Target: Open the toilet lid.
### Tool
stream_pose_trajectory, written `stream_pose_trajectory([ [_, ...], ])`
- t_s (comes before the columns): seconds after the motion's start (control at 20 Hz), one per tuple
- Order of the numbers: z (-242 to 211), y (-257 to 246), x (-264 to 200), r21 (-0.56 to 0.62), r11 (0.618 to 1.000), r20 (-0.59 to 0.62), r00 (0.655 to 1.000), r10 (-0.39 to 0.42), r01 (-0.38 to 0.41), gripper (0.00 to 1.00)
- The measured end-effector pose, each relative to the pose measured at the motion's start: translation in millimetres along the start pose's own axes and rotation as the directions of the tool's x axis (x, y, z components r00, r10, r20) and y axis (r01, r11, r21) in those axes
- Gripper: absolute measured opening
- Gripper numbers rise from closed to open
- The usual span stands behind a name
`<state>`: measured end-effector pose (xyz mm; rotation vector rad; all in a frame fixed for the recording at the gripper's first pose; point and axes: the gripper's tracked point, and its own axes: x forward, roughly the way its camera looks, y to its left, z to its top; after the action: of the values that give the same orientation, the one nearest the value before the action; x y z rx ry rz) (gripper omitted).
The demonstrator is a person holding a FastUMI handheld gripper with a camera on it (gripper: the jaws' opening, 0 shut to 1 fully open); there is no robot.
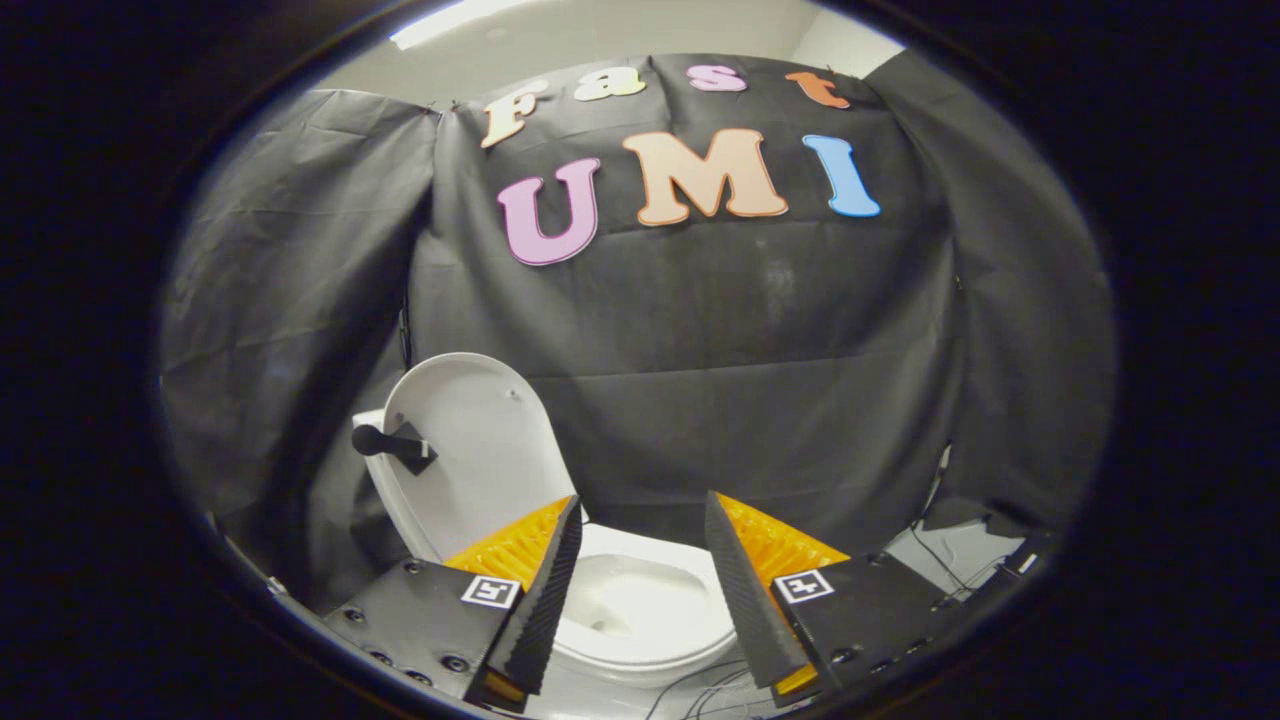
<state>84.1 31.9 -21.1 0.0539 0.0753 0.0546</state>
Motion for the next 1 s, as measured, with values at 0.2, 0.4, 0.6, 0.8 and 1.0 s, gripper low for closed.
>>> stream_pose_trajectory([
  [0.2, -7.2, -22.7, -10.8, -0.041, 0.998, -0.044, 0.998, -0.047, 0.045, 0.77],
  [0.4, -1.8, -34.0, -16.0, -0.053, 0.996, -0.043, 0.996, -0.08, 0.078, 0.78],
  [0.6, -4.6, -39.4, -28.9, -0.056, 0.994, -0.07, 0.993, -0.099, 0.095, 0.78],
  [0.8, 1.9, -36.0, -46.1, -0.01, 0.998, -0.04, 0.997, -0.062, 0.062, 0.78],
  [1.0, 14.8, -35.5, -72.8, 0.019, 0.998, 0.038, 0.998, -0.056, 0.055, 0.78],
])
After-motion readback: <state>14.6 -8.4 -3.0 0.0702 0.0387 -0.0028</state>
